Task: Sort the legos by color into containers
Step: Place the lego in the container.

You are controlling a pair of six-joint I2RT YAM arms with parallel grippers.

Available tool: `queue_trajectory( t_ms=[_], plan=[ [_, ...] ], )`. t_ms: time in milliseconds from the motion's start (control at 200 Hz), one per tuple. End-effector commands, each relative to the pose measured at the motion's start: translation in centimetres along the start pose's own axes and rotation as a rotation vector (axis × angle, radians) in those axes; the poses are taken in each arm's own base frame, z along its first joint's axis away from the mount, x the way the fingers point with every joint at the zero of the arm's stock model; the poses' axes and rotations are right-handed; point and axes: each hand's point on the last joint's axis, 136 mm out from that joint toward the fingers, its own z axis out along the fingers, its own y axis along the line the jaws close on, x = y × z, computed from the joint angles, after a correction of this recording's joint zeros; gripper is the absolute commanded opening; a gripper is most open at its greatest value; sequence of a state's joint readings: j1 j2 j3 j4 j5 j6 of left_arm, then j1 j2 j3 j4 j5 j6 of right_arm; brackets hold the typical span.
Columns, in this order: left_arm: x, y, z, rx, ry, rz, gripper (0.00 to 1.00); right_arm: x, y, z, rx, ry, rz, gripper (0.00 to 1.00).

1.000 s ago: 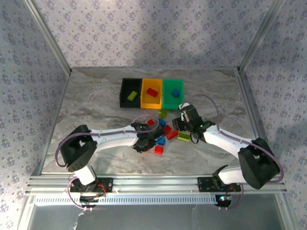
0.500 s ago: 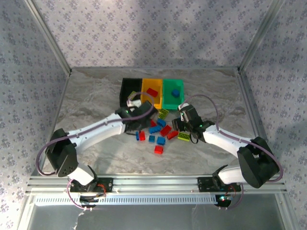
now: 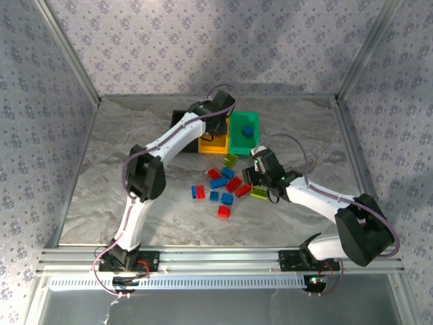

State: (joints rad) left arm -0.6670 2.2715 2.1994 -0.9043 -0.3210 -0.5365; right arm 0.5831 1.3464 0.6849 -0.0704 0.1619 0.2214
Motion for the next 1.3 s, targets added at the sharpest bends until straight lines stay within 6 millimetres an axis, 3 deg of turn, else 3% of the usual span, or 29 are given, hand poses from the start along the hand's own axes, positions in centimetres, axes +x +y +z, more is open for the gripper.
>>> queue_trajectory(
  t_ms=[0, 165, 490, 540, 710, 835, 969, 1109, 1244, 1294],
  plan=[
    [-0.2, 1.1, 1.2, -0.033, 0.066, 0.059, 0.29, -1.2, 0.0, -0.8, 0.012, -0.041, 0.02, 0.62],
    [-0.9, 0.7, 2.4, -0.011, 0.077, 0.062, 0.32, -1.4, 0.1, -1.0, 0.011, -0.046, 0.019, 0.62],
    [-0.3, 0.6, 1.6, 0.032, 0.079, 0.071, 0.41, -1.1, 0.5, -0.7, -0.004, -0.036, 0.017, 0.62],
    [-0.4, 0.4, 1.2, 0.042, 0.077, 0.081, 0.49, -1.0, 0.4, -0.6, 0.0, -0.033, 0.015, 0.62],
    [-0.8, 0.7, -1.2, 0.05, 0.045, 0.091, 0.5, -1.0, 0.5, -0.5, -0.001, -0.031, 0.014, 0.62],
    [-0.7, 0.1, -4.0, 0.078, -0.009, 0.108, 0.5, -0.8, 0.3, -0.4, 0.004, -0.019, 0.015, 0.62],
    [1.0, -0.6, -6.8, 0.114, -0.06, 0.127, 0.5, -0.5, 0.1, -0.8, -0.009, 0.0, 0.036, 0.63],
    [5.9, -0.6, -8.0, 0.16, -0.053, 0.151, 0.5, 1.8, -0.2, -1.5, -0.059, 0.078, 0.101, 0.63],
    [9.0, -1.0, -8.9, 0.263, -0.075, 0.138, 0.5, 4.0, -0.6, -2.5, -0.082, 0.162, 0.117, 0.63],
    [10.2, -1.1, -9.1, 0.306, -0.07, 0.127, 0.55, 4.9, -0.7, -2.7, -0.112, 0.205, 0.128, 0.64]
  ],
)
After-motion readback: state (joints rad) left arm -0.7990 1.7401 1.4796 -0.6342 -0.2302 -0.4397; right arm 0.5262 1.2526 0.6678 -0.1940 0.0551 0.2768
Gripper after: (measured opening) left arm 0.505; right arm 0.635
